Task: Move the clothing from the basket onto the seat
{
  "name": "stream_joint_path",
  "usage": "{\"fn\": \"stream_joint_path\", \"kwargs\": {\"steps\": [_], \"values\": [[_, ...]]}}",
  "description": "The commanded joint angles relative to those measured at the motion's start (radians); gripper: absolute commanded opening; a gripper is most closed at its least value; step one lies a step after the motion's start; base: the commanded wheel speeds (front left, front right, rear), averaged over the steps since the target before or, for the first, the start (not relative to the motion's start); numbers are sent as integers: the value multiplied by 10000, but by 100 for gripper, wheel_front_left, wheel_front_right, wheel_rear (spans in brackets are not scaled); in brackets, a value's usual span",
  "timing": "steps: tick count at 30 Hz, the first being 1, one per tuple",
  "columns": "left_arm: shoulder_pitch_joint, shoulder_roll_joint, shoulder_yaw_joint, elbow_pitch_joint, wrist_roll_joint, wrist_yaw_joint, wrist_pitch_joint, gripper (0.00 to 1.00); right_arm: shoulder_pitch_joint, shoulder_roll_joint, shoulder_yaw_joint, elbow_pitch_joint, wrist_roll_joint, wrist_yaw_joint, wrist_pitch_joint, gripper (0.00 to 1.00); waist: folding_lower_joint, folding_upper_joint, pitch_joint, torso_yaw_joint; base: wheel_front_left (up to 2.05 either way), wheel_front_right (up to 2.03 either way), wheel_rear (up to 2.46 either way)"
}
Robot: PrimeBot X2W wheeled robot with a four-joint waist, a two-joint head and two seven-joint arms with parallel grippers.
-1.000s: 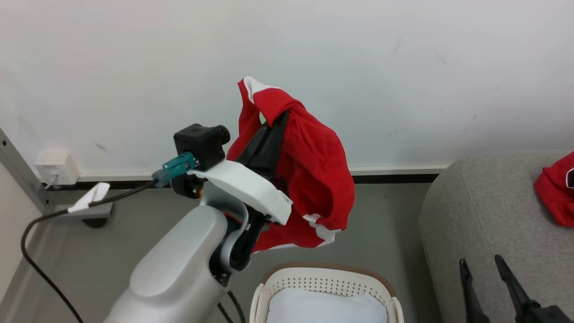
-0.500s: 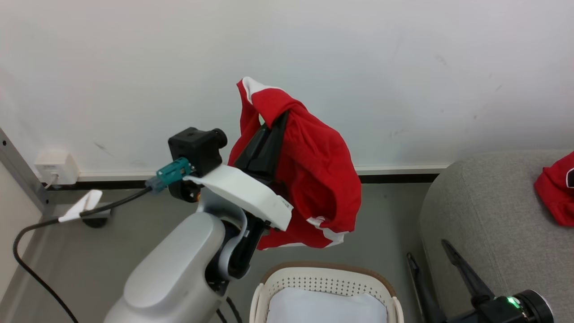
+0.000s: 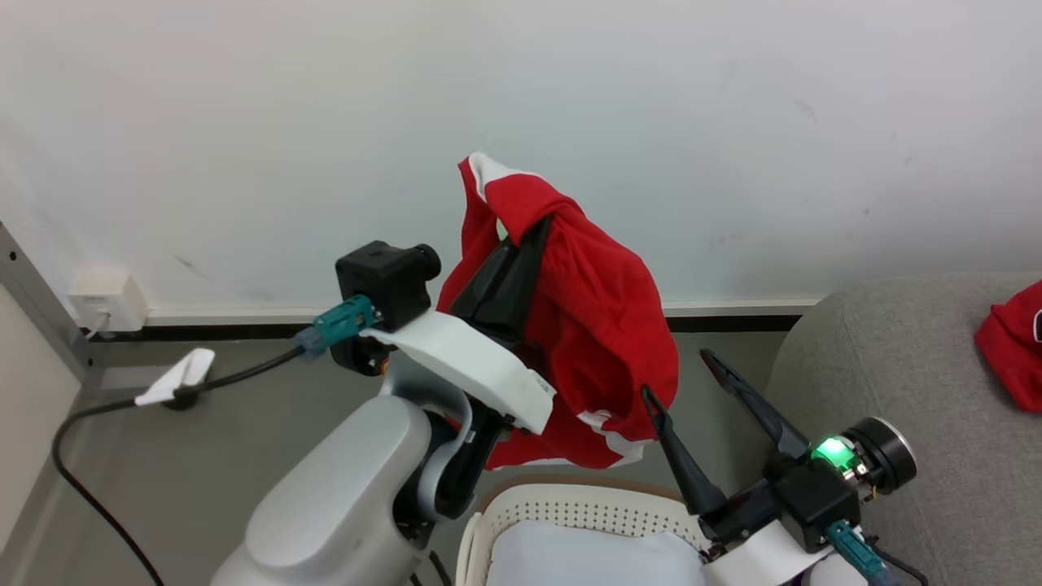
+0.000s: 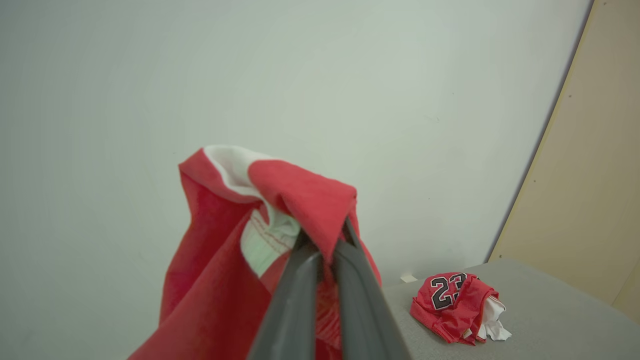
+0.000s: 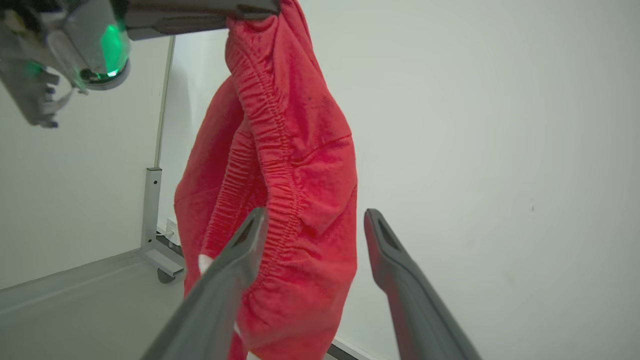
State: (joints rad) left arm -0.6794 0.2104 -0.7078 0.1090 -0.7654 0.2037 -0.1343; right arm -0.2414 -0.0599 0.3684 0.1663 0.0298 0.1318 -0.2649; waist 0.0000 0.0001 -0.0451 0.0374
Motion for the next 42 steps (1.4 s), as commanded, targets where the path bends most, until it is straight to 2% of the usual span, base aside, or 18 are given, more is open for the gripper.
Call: {"fn": "stream_joint_path", "kwargs": {"steps": [1, 10, 14, 23, 33, 42], "values": [[-52, -9, -15, -37, 81, 21, 11, 0, -221, 42, 31, 165, -115, -22, 11, 100, 0, -1, 5, 43, 0, 0, 0], [-210, -301, -334, 73, 182, -43, 64, 0, -1106, 76, 488, 855, 293, -22, 11, 100, 0, -1, -26, 341, 0, 0, 0], [-292, -364, -452, 12, 220, -55, 115, 0, -1321, 78, 470, 1268, -182, -22, 11, 100, 0, -1, -39, 400, 0, 0, 0], [-407, -501, -694, -344, 213, -74, 333, 0, -1746, 82, 140, 2116, -764, -22, 11, 100, 0, -1, -45, 481, 0, 0, 0], [-363, -538, -889, -623, 87, -100, 510, 0, -2159, 84, -855, 2453, -1257, -22, 11, 100, 0, -1, -94, 564, 0, 0, 0], [-322, -596, -956, -726, -86, -182, 581, 0, -2545, 83, -759, 3532, -754, -22, 11, 100, 0, -1, -134, 669, 0, 0, 0]]}}
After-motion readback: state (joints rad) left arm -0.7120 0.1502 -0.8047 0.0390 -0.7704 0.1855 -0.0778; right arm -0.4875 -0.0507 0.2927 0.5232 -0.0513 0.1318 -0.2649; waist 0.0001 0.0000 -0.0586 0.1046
